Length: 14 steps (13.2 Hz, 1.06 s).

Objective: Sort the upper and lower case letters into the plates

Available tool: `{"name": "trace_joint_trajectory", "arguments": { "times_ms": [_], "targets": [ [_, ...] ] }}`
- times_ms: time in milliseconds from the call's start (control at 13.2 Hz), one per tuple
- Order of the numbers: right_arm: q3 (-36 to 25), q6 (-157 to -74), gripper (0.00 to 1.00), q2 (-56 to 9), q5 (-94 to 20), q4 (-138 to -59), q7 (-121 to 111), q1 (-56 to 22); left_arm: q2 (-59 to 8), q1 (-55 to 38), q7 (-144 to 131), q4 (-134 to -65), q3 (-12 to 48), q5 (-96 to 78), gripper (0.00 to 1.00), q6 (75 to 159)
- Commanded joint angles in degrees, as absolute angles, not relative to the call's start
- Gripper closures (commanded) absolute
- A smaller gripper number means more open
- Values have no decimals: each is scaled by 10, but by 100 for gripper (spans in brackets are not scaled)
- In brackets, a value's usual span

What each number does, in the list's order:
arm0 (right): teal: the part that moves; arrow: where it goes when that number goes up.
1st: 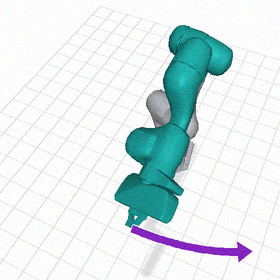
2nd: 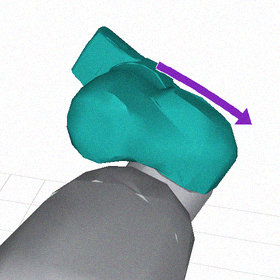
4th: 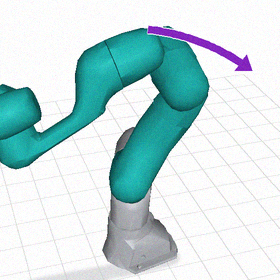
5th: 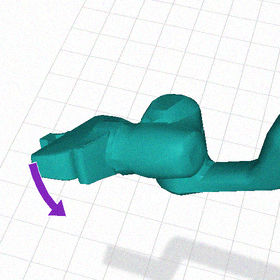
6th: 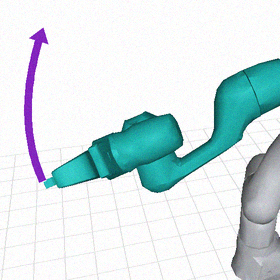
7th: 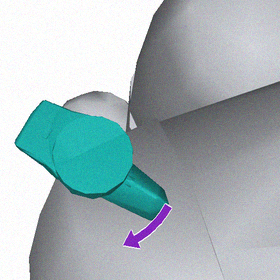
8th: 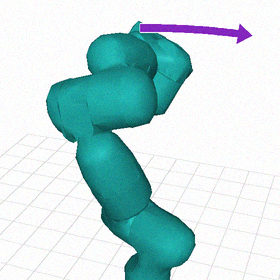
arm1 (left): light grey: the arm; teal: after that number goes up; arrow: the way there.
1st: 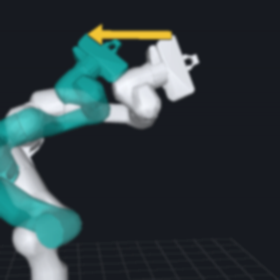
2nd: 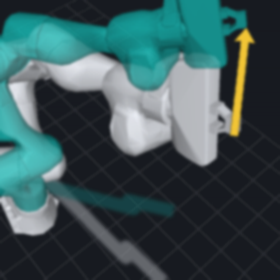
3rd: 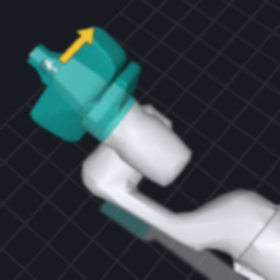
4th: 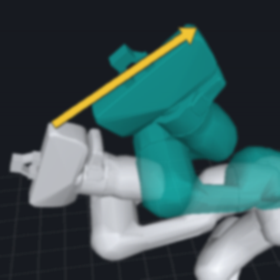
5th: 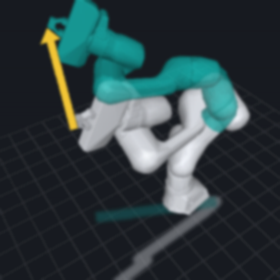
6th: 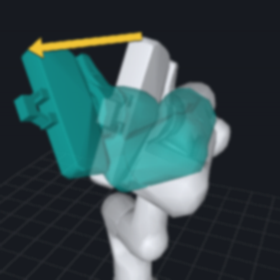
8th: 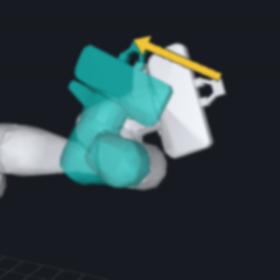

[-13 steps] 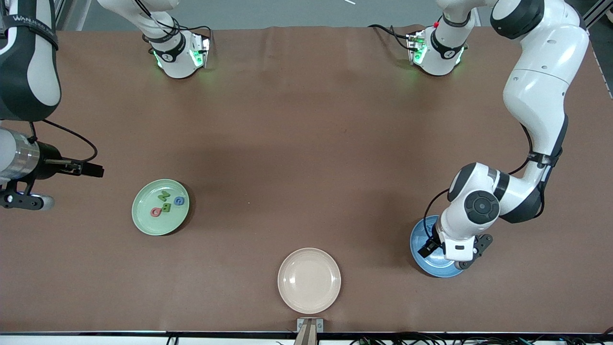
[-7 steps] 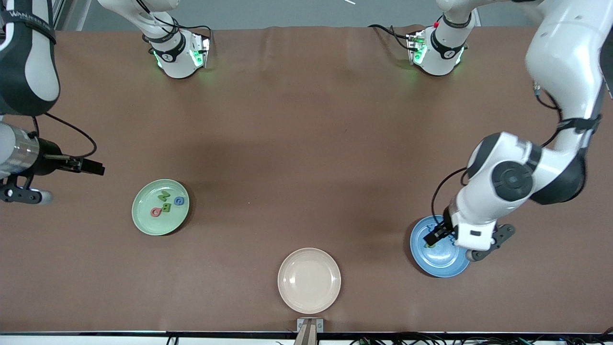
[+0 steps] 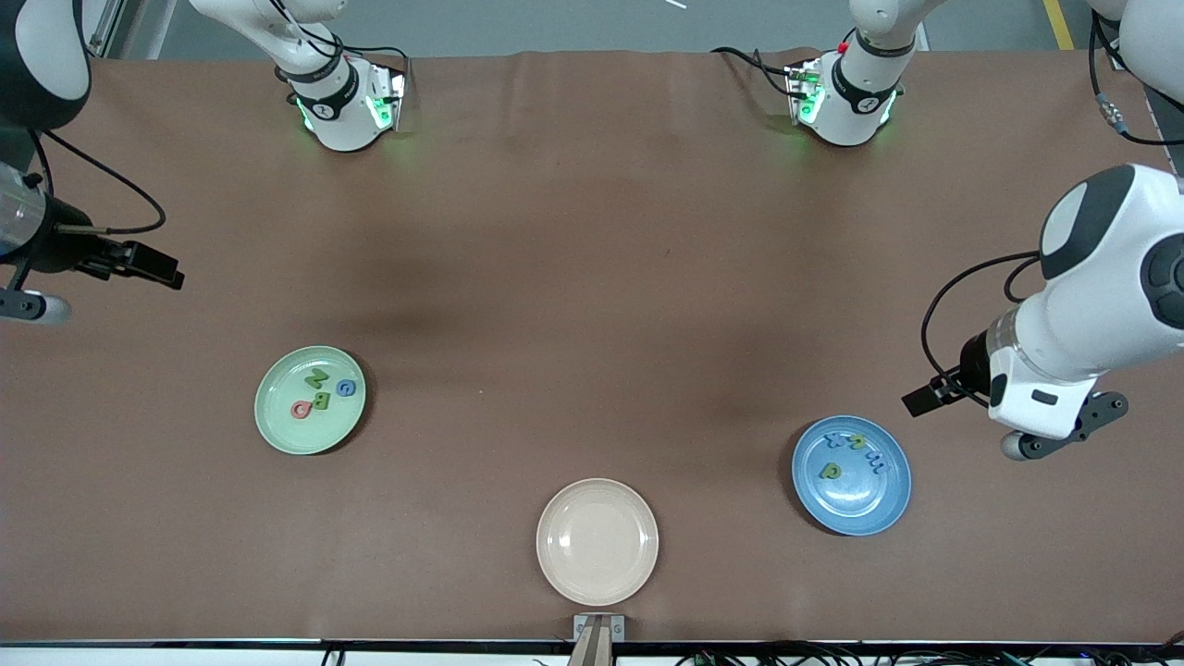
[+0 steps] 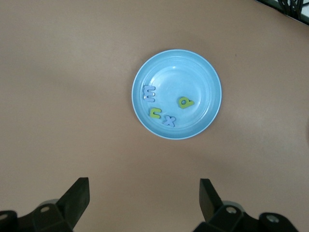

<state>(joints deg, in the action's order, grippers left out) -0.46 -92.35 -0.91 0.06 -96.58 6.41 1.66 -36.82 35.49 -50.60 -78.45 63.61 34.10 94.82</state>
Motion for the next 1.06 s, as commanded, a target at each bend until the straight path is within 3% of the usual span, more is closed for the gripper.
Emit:
{"name": "trace_joint_trajectory", "arguments": {
  "times_ms": [0,608,987],
  "targets": [
    [-1,-938,0,30,-7,-1006,58,18,-333,355,-501,-797,639,341,0,932],
    [0,-941,0,41,-7,-1007,58,8,-255,347,-447,-795,641,313,0,892],
    [-1,-938,0,52,-7,-1006,58,10,-158,238,-385,-795,467,209,0,890]
  ]
}}
